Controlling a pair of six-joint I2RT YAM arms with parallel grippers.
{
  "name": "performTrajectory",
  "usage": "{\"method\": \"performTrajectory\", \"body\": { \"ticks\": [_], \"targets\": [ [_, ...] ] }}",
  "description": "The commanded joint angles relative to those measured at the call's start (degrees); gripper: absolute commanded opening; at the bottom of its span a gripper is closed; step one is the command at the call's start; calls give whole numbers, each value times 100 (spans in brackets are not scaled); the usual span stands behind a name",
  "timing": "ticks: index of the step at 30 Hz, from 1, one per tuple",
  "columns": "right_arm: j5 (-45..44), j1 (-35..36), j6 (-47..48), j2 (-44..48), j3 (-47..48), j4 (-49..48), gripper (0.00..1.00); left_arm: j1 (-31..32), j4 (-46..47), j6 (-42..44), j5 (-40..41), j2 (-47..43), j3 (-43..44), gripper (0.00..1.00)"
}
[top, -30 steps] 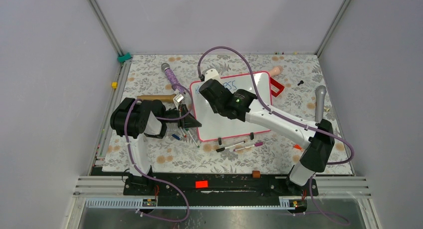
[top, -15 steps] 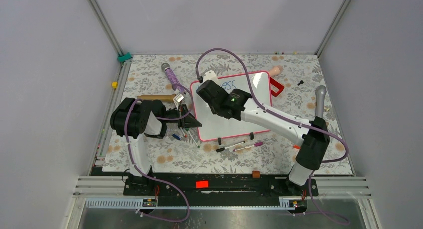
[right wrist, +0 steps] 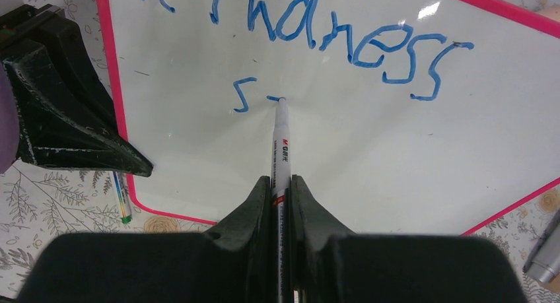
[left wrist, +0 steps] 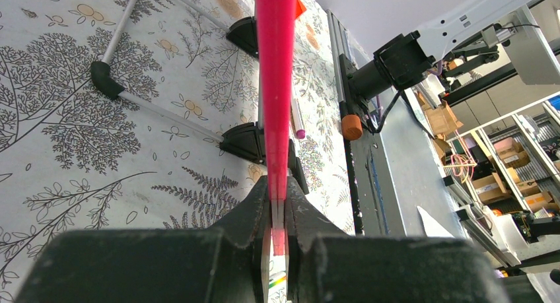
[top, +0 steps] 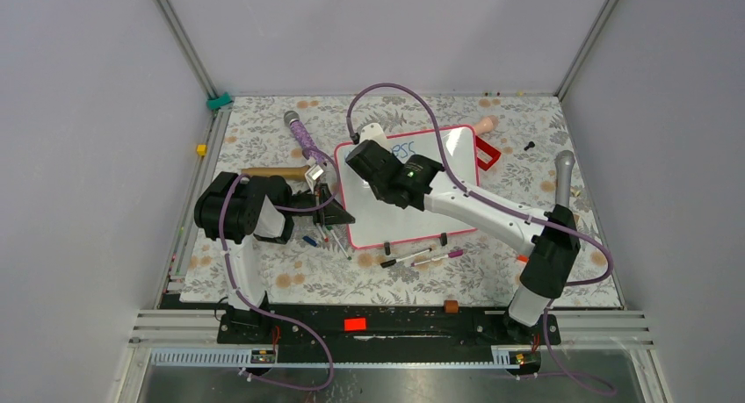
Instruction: Write a sentence on the whiteboard
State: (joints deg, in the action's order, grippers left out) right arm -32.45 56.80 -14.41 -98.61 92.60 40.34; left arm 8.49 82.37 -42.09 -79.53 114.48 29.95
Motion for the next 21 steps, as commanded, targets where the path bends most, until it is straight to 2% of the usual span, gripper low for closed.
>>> {"method": "performTrajectory", "body": {
  "ticks": [1, 9, 21],
  "targets": [
    [-305, -134, -88, 187, 140, 97, 0, -27, 218, 236, -167, -129, -86, 2],
    [-230, -134, 0, 458, 54, -253, 0, -30, 222, 244, -173, -144, -102, 2],
    [-4, -184, 111, 166, 291, -324, 0, -28, 218, 234, -174, -124, -87, 2]
  ]
}}
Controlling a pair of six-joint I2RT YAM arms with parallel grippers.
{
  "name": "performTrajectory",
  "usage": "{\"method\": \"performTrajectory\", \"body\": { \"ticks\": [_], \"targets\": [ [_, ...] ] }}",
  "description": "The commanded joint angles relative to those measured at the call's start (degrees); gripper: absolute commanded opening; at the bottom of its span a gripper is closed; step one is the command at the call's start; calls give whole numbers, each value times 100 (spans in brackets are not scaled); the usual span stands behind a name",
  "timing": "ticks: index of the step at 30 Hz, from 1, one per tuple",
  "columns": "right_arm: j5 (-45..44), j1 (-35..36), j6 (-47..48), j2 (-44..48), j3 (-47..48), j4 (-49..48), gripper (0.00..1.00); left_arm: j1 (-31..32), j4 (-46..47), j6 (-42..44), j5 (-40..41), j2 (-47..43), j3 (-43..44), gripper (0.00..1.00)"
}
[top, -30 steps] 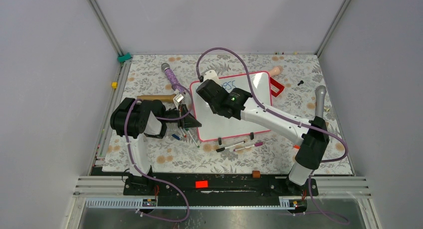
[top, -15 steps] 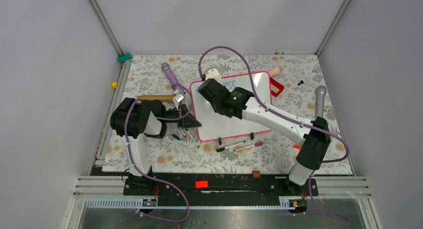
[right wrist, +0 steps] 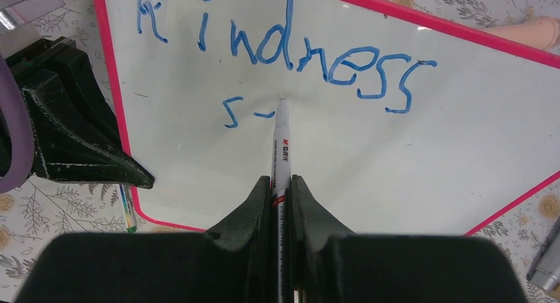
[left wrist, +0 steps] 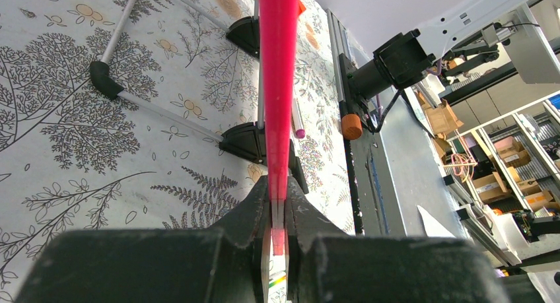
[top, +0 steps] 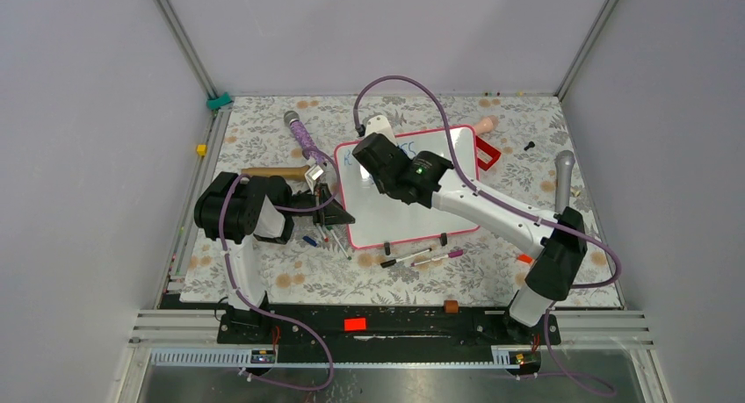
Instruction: Write a sentence on the whiteboard
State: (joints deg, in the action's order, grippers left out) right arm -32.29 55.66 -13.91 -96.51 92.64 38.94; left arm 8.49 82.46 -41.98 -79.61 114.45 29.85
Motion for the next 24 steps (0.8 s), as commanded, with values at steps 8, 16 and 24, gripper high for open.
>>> {"method": "performTrajectory", "body": {
  "ticks": [8, 16, 24],
  "targets": [
    [86, -98, 89, -157, 294, -220, 0, -27, 210, 221, -171, -112, -66, 2],
    [151, -107, 6, -79, -3, -213, 0, -28, 209, 216, -169, -111, -62, 2],
    [307, -101, -75, 109, -248, -204, 0, -23, 210, 216, -170, -105, -67, 2]
  ]
}}
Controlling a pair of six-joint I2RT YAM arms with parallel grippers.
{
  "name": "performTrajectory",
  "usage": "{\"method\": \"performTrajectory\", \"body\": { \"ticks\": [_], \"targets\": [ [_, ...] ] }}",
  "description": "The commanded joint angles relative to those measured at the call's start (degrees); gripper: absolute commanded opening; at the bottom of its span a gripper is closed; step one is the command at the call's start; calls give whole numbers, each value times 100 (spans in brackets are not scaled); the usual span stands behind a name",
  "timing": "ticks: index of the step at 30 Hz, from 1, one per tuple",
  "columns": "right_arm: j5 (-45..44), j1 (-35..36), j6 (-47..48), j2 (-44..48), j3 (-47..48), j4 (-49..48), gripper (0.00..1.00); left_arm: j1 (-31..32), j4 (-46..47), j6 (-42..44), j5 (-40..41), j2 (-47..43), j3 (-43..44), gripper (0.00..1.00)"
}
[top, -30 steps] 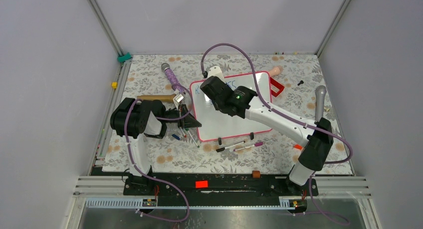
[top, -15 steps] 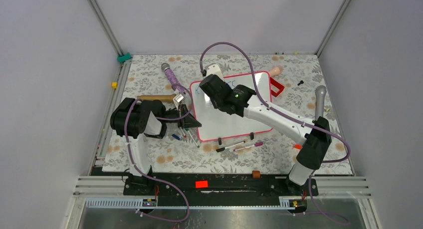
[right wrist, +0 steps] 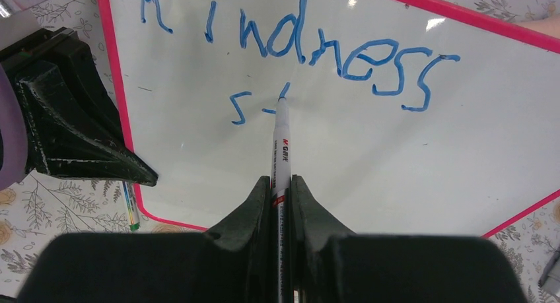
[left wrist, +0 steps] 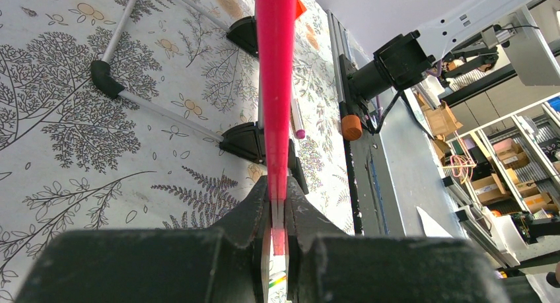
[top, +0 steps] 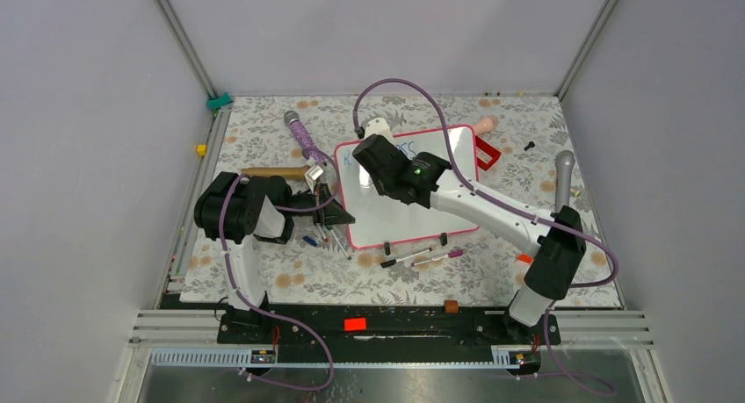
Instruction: Write a sentence on the whiteboard
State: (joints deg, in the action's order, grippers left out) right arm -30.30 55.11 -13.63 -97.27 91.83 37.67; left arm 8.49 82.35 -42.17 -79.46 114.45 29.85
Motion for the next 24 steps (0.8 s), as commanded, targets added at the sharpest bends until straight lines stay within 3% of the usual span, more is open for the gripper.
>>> {"method": "performTrajectory", "body": {
  "ticks": [1, 16, 24],
  "targets": [
    [124, -46, -114, 202, -180, -58, 0, -24, 223, 236, -177, -107, -67, 2],
    [180, -45, -278, 463, -628, 40, 0, -19, 220, 236, -189, -113, -62, 2],
    [-340, -53, -305, 367, -240, 277, 0, -15, 221, 182, -205, -101, -16, 2]
  ]
}}
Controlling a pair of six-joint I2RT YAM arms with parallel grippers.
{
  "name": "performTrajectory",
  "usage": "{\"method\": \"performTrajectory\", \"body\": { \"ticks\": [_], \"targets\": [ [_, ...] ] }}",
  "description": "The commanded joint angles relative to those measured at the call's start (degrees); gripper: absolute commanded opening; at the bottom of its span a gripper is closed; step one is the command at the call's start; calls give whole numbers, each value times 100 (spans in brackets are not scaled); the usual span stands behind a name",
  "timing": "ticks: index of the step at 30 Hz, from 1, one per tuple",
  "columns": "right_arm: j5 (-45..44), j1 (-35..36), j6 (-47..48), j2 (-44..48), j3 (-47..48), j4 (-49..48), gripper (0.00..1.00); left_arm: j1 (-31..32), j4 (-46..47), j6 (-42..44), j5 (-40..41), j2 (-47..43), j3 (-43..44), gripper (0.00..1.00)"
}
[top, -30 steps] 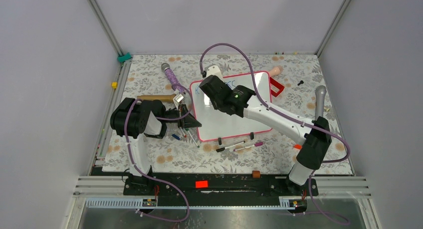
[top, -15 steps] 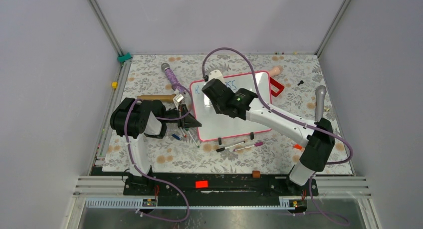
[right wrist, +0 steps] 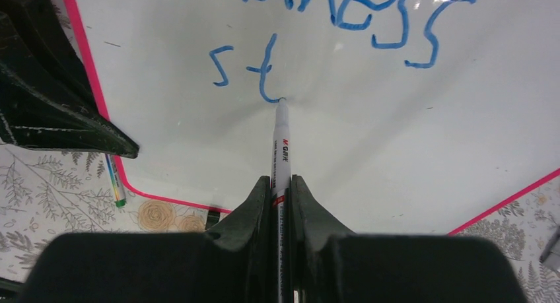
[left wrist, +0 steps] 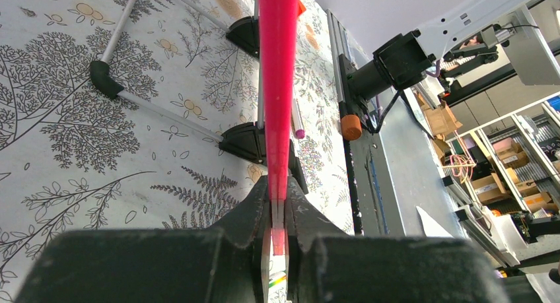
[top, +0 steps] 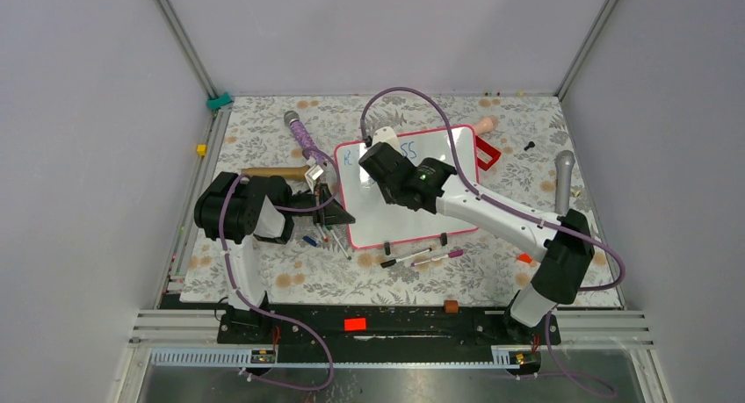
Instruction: Write a sentence on the whiteboard
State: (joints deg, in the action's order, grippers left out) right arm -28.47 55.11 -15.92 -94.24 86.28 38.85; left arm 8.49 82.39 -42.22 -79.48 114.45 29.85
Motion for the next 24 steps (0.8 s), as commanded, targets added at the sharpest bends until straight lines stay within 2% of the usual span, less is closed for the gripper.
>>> {"method": "performTrajectory", "body": {
  "ticks": [1, 10, 24],
  "targets": [
    [-514, -49, -76, 82, 379, 160, 0, -19, 216, 154, -222, -98, 5, 2],
    [-335, -47, -96, 838, 184, -389, 0, -33, 216, -6, -365, -28, 177, 2],
    [-310, -50, -38, 806, 259, -361, 0, -69, 219, -239, -404, -62, 458, 1]
  ]
}}
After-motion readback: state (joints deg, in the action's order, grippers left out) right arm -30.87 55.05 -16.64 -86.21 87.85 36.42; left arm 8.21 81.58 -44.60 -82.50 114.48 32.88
